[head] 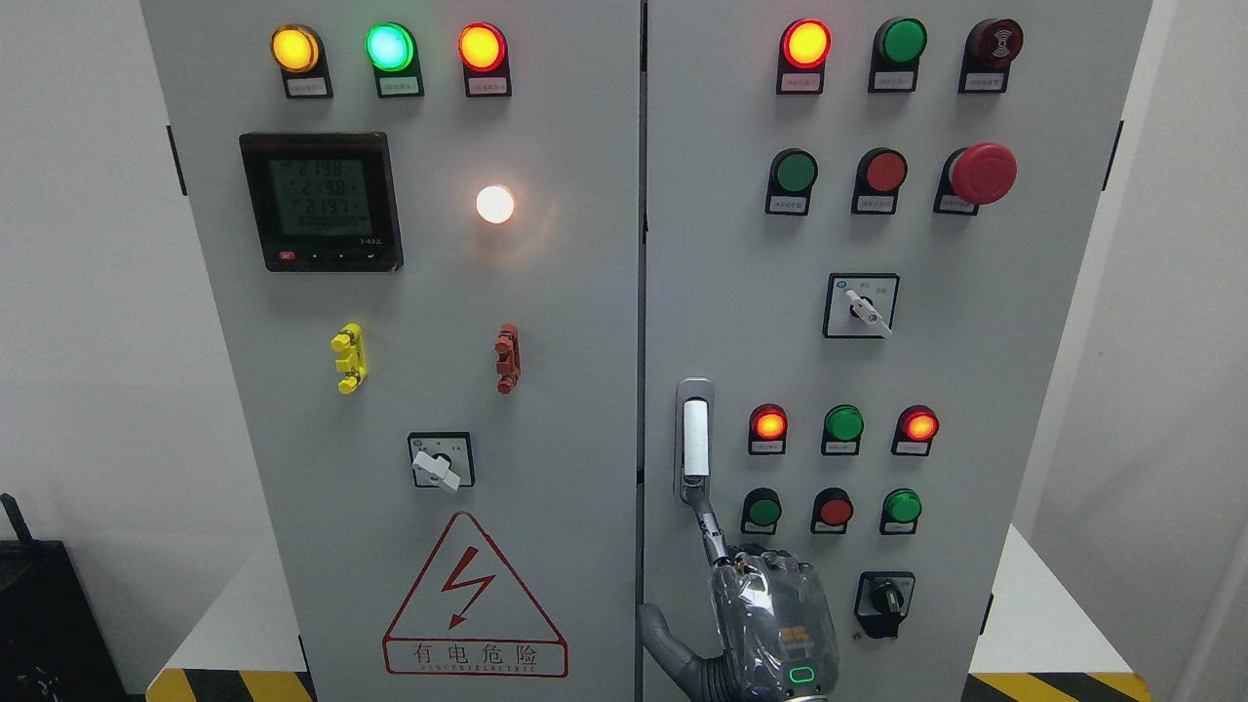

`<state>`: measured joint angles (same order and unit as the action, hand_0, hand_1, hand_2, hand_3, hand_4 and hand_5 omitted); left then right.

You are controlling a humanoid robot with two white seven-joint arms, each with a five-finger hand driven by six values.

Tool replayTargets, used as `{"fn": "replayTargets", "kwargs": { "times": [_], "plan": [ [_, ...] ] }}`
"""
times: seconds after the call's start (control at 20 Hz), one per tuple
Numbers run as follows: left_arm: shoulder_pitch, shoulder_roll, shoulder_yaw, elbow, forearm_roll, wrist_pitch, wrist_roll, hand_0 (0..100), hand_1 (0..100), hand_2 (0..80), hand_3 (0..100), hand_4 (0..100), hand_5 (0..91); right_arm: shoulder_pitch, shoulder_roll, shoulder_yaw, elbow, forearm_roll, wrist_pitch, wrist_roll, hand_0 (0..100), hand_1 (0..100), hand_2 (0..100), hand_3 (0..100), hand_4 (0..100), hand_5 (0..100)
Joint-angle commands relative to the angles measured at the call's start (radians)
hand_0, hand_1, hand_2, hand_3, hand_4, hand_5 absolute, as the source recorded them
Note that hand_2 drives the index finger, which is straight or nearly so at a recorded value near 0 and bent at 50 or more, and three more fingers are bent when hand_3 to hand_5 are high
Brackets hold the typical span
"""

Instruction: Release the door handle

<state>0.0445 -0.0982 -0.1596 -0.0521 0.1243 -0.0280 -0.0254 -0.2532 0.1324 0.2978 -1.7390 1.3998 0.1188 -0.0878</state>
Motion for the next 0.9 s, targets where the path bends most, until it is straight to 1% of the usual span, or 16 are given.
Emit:
{"fn": "replayTargets", "kwargs": {
  "times": [0.0, 0.55, 0.85],
  "plan": [
    [0.0, 0.0, 0.0, 0.0, 0.0, -0.001, -0.001, 0, 0, 3.3, 17, 13, 0.0, 0.0, 0.003, 0.003, -0.025, -0.001, -0.001, -0.001, 26, 31, 0, 84, 81, 73],
    [0.0, 0.0, 0.0, 0.001, 0.0, 0.0, -0.001, 0, 0, 3.3, 17, 13, 0.0, 0.046, 0.001, 0.012, -0.077, -0.001, -0.01, -0.003, 26, 31, 0, 84, 81, 73],
    [0.0, 0.0, 0.0, 0.0, 0.0, 0.0, -0.001, 0, 0, 3.1, 17, 13, 0.0, 0.055, 0.001, 0.033, -0.125, -0.001, -0.013, -0.003, 27, 31, 0, 84, 81, 73]
  ]
}}
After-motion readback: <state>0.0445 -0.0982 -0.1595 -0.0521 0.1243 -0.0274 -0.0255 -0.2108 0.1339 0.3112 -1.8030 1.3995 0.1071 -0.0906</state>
